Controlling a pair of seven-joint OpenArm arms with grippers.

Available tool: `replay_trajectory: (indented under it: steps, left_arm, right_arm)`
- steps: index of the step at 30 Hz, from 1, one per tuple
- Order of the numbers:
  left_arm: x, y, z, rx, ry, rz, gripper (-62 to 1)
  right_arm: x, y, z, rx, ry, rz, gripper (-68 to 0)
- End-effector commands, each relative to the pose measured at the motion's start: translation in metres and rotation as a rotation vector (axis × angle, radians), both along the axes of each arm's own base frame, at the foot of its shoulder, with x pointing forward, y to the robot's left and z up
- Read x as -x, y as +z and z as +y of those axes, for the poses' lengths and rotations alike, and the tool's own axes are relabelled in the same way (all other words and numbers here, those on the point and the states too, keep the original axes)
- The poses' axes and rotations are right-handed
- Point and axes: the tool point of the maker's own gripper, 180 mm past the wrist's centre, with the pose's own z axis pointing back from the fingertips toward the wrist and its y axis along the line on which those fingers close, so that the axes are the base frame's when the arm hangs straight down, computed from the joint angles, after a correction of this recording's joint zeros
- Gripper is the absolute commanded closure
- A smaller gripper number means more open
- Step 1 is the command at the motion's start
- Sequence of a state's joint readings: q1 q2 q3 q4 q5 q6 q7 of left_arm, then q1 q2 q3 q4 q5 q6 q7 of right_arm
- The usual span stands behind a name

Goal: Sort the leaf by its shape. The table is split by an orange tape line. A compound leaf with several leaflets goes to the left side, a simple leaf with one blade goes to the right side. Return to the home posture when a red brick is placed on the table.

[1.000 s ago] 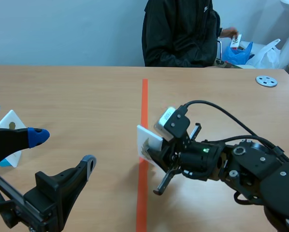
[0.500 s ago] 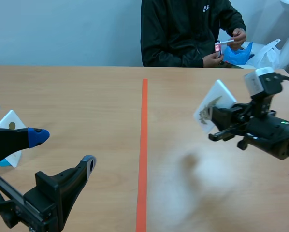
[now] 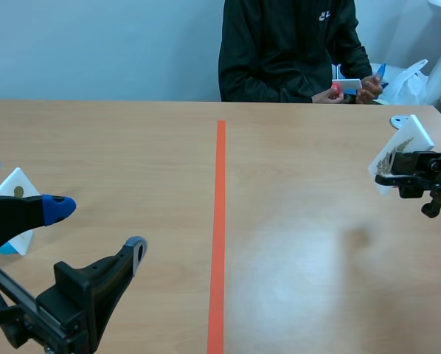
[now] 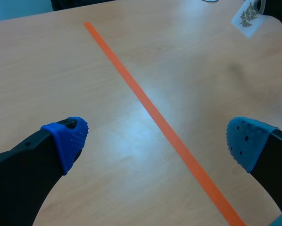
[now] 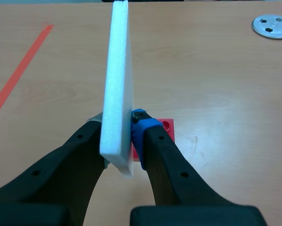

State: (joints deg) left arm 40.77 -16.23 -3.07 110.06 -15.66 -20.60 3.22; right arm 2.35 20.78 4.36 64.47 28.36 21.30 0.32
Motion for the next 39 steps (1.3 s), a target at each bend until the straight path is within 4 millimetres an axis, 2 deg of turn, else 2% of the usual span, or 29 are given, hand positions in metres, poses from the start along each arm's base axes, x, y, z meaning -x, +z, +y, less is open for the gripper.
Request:
replay_trajectory:
  steps: [1, 6, 14, 24, 28, 34, 39]
  left_arm:
    - [-0.002, 0.006, 0.000, 0.014, 0.001, -0.019, -62.3]
    - [-0.002, 0.006, 0.000, 0.013, 0.001, -0.019, -62.3]
    - [-0.002, 0.006, 0.000, 0.013, 0.001, -0.019, -62.3]
    - [-0.002, 0.006, 0.000, 0.015, 0.002, -0.023, -62.3]
    - [-0.002, 0.007, 0.000, 0.017, 0.002, -0.025, -62.3]
    - [-0.002, 0.007, 0.000, 0.017, 0.002, -0.026, -62.3]
    - [-0.002, 0.007, 0.000, 0.017, 0.002, -0.026, -62.3]
  right_arm:
    - [-0.017, 0.015, -0.011, 0.000, -0.034, -0.045, -1.3]
    - [-0.033, 0.005, -0.033, -0.018, -0.116, -0.016, -1.3]
    - [-0.048, -0.019, -0.046, 0.009, -0.176, 0.053, -1.3]
    - [-0.040, -0.037, -0.046, 0.094, -0.165, 0.104, -2.5]
    - [-0.036, -0.042, -0.045, 0.099, -0.160, 0.117, -7.9]
    - [-0.031, -0.048, -0.045, 0.100, -0.159, 0.128, -8.3]
    - [-0.031, -0.048, -0.045, 0.100, -0.159, 0.129, -16.9]
